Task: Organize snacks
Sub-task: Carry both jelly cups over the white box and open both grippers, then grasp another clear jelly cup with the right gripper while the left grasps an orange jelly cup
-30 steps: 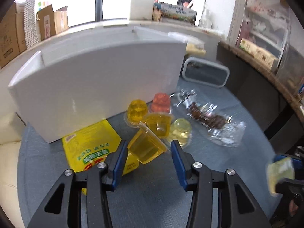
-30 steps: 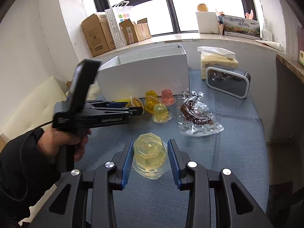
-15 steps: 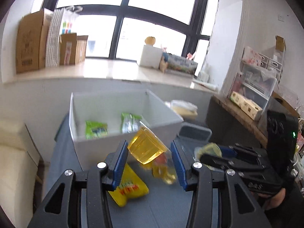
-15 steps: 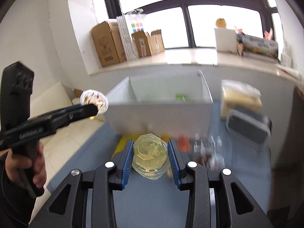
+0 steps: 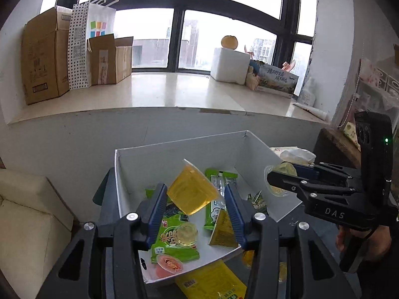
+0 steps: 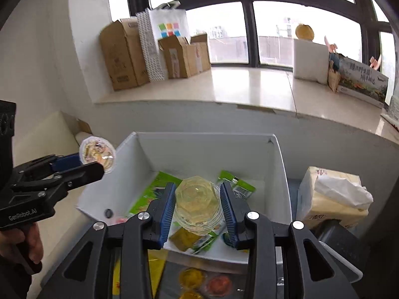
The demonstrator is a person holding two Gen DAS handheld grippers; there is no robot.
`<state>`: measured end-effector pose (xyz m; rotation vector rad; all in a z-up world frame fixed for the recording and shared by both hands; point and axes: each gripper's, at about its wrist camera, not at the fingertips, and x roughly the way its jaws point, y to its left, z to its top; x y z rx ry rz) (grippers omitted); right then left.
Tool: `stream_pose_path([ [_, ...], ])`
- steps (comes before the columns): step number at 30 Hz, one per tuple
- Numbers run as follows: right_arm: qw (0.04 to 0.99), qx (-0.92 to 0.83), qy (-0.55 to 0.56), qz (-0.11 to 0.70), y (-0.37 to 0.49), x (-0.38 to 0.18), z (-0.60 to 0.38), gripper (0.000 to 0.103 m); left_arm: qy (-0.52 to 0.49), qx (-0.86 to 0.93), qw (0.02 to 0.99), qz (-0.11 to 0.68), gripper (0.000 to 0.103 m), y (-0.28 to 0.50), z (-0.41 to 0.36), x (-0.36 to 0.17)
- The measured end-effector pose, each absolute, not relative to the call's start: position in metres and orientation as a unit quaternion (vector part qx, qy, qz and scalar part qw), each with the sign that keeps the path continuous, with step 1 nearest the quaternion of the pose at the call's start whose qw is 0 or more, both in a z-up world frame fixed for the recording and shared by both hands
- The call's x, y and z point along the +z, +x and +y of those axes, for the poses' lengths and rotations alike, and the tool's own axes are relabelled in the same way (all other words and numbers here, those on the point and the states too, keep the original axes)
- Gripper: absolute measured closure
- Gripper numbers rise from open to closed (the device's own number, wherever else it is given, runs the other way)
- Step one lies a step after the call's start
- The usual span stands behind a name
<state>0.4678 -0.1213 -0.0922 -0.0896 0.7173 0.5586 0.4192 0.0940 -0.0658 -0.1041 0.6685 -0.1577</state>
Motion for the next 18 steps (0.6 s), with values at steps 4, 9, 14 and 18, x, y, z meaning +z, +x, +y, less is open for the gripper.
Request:
stream_pose_path([
  [4, 0.915, 0.244, -0.032, 0.321, 0.467, -0.097, -0.135, 0.0, -0.045, -0.057, 0.942, 0.327, 0.0, 0.42, 0.098, -0.076],
  [9, 0.923, 0.234, -0.028, 0.305, 0.452, -0.093, -0.15, 0.0, -0.044, -0.059, 0.938, 0.34, 0.0, 0.413, 0.096, -0.083],
  [14, 0.925, 0.244, -0.004, 0.29, 0.428, -0.081, -0.166, 0.0, -0.04, -0.058, 0.936, 0.345, 0.0, 0.402, 0.09, -0.076],
  [18, 0.919, 0.263, 0.01, 0.294, 0.398, -0.077, -0.181, 0.0, -0.041, -0.055, 0.937, 0.342, 0.0, 0.378, 0.085, -0.069],
])
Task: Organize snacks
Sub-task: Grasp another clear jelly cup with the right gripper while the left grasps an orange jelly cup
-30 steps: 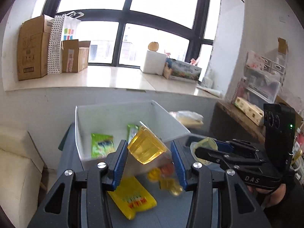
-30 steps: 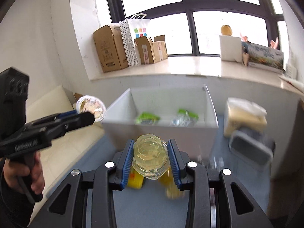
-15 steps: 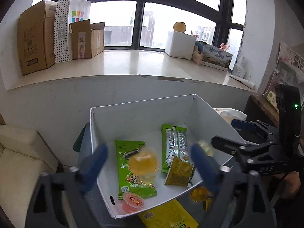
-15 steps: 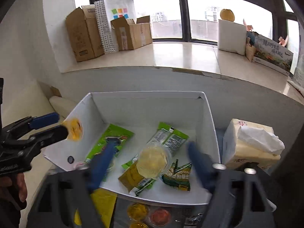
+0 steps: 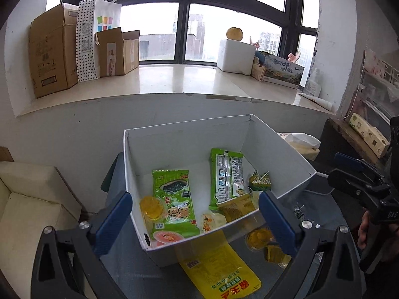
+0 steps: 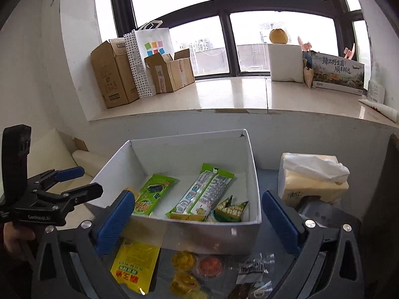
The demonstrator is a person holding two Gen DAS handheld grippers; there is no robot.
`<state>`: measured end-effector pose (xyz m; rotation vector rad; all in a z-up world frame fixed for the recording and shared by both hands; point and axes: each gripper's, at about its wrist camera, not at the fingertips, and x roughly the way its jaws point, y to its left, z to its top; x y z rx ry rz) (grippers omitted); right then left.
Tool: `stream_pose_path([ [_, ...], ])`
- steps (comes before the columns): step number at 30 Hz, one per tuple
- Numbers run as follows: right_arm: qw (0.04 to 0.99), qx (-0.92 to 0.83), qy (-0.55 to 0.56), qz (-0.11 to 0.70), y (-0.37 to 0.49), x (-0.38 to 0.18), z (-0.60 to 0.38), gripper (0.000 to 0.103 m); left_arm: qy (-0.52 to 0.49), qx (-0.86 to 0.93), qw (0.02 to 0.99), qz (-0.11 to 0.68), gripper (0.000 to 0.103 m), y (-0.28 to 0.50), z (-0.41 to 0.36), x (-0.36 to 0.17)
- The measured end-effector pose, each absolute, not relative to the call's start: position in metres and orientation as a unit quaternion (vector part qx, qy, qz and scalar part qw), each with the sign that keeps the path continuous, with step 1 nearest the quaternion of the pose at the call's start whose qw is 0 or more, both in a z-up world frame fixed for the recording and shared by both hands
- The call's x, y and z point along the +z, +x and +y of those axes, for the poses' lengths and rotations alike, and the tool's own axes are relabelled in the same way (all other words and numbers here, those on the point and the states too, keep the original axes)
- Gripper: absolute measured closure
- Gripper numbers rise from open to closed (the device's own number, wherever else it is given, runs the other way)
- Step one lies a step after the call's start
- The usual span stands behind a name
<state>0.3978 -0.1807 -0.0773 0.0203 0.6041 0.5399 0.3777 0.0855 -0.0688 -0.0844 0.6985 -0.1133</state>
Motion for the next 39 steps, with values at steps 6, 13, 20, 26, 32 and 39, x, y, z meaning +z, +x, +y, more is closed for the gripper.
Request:
stream_pose_path([
  [6, 0.91, 0.285, 0.035, 0.301, 0.332, -0.091, -0.206, 0.0, -0.038, -0.065, 0.937, 0.341, 0.0, 0.314, 0.071, -0.074],
  [13, 0.9, 0.278, -0.005, 0.335, 0.269, -0.137, -0.209, 0.0, -0.058, -0.079, 0.927, 0.361, 0.0, 0.232, 0.052, -0.111],
  [20, 0.893, 0.271, -0.04, 0.356, 0.281, -0.167, -0.19, 0.0, -0.087, -0.095, 0.913, 0.386, 0.0, 0.186, 0.041, -0.132],
  [26, 0.88, 0.273, -0.058, 0.384, 0.324, -0.19, -0.172, 0.0, -0.089, -0.083, 0.91, 0.397, 0.0, 0.169, 0.048, -0.141],
  [32, 0.868, 0.258, -0.079, 0.417, 0.351, -0.214, -0.164, 0.043, -0.088, -0.076, 0.908, 0.402, 0.0, 0.167, 0.057, -0.143],
  [39, 0.865, 0.271, -0.074, 0.416, 0.351, -0.217, -0.169, 0.063, -0.094, -0.078, 0.903, 0.411, 0.0, 0.171, 0.058, -0.152],
])
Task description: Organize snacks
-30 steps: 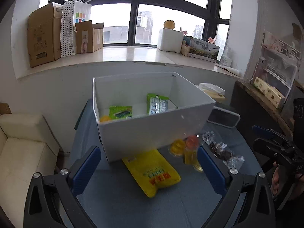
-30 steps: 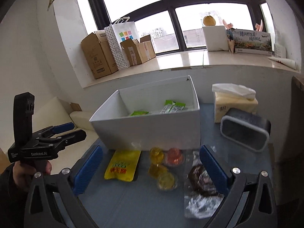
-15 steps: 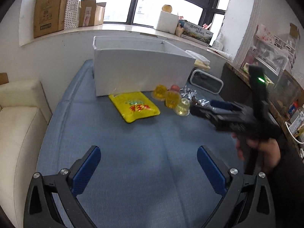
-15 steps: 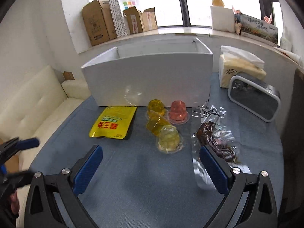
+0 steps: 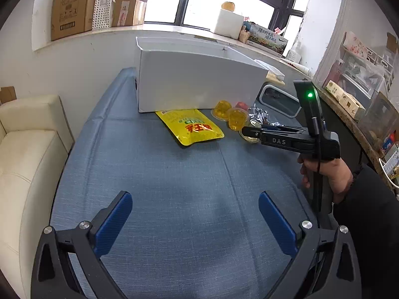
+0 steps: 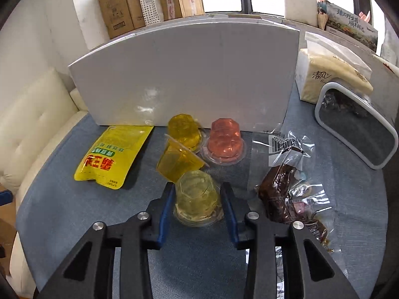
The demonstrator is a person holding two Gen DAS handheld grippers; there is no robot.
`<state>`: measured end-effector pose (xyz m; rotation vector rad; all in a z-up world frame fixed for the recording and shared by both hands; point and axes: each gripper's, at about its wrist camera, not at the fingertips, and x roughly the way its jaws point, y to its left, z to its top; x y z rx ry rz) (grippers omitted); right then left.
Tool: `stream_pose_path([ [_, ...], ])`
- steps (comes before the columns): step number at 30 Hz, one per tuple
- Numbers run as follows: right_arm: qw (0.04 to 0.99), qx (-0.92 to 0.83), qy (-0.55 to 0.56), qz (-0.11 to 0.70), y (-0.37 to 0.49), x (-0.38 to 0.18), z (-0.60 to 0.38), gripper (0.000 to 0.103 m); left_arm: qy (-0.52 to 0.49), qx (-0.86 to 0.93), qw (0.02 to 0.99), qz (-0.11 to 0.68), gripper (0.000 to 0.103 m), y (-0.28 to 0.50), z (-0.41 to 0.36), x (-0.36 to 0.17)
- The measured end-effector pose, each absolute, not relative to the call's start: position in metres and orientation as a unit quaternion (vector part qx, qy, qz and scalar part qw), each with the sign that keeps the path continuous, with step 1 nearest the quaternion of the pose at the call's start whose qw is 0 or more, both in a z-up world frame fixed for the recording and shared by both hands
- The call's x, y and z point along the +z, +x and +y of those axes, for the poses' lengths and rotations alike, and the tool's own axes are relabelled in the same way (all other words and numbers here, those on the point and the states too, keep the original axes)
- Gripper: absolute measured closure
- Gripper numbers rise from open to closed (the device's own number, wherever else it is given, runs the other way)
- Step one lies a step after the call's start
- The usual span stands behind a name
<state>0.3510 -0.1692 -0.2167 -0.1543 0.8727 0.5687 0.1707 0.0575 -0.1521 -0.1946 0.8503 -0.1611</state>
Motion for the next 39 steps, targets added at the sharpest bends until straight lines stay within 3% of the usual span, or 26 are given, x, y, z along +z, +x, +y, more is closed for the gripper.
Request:
stream_pose_path([
  [15, 0.884, 0.267, -0.047, 0.382, 0.279, -0.174, -0.223, 0.063, -0.068, -0.108, 0.904, 0.408, 0.0, 0.248, -0.006, -0.149],
  [29, 0.893, 0.26, 0.003, 0.366, 0.222, -0.161, -0.28, 0.063, -0.061, -0.079, 0.892, 0.441, 0.0, 0.352, -0.066, -0.192],
  [30, 0.893, 0.259, 0.006, 0.368, 0.22, -0.161, -0.282, 0.063, -0.059, -0.074, 0.894, 0.438, 0.003, 0.356, -0.067, -0.194],
  [34, 0.894, 0.255, 0.015, 0.369, 0.217, -0.166, -0.291, 0.063, -0.071, -0.076, 0.888, 0.448, 0.065, 0.365, -0.064, -0.201],
  [39, 0.893, 0.257, 0.021, 0.368, 0.218, -0.169, -0.292, 0.063, -0.055, -0.096, 0.893, 0.436, 0.065, 0.356, -0.066, -0.196],
])
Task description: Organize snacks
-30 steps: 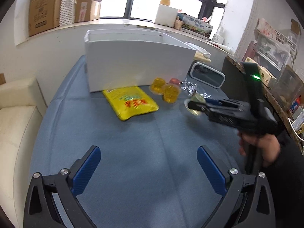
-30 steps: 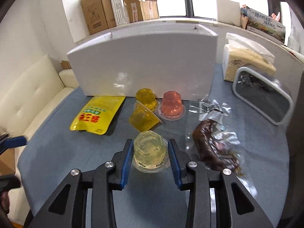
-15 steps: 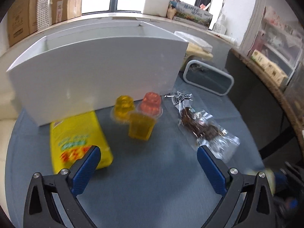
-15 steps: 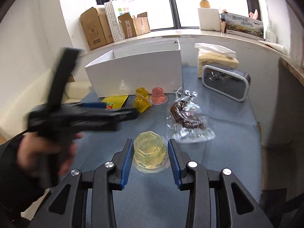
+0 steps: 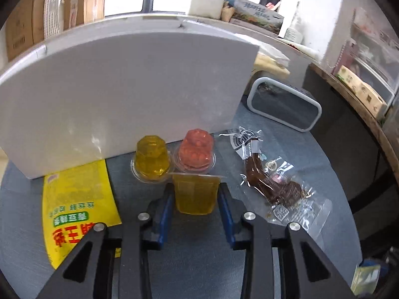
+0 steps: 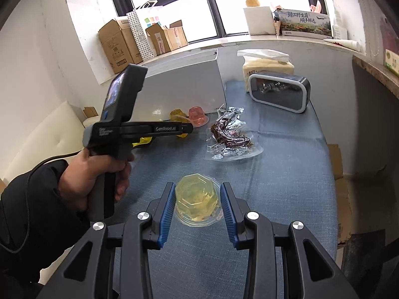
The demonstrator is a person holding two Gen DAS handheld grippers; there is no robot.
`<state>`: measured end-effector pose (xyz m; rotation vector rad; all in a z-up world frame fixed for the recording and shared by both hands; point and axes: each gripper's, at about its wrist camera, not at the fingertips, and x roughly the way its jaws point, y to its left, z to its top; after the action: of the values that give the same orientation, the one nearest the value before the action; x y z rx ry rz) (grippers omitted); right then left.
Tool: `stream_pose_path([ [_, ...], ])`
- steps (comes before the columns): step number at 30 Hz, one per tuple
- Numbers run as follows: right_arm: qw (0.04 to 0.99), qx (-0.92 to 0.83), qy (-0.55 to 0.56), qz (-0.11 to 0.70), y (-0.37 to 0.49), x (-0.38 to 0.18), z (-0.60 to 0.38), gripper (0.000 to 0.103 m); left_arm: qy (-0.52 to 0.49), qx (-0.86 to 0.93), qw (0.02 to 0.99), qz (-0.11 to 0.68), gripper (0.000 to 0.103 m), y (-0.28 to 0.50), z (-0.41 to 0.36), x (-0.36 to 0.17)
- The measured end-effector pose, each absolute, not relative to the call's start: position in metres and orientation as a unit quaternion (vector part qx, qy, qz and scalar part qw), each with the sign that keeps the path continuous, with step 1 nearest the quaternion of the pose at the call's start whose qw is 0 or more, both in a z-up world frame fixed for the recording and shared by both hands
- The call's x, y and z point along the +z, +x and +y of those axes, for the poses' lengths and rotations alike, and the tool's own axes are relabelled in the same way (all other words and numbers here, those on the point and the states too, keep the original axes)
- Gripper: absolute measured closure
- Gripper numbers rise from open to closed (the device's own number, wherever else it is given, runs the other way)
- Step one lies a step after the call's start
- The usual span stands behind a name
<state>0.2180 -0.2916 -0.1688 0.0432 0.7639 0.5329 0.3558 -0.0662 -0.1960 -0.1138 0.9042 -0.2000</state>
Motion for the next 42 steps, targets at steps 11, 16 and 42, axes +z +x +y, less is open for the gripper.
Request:
stream_pose_path([
  [11, 0.896, 0.264, 0.024, 0.356, 0.219, -0.16, -0.285, 0.066, -0.062, -0.127, 0.915, 0.378, 0.065, 0.296, -0.045, -0.148],
  [16, 0.891, 0.274, 0.01, 0.361, 0.233, -0.164, -0.27, 0.097, -0.072, -0.14, 0.921, 0.357, 0.065, 0.275, -0.02, -0.126],
  [42, 0.905, 0.18, -0.031, 0.385, 0.277, -0.207, -0.217, 0.031, -0.075, -0.141, 0.921, 0.355, 0.065, 0.242, 0.01, -0.132],
])
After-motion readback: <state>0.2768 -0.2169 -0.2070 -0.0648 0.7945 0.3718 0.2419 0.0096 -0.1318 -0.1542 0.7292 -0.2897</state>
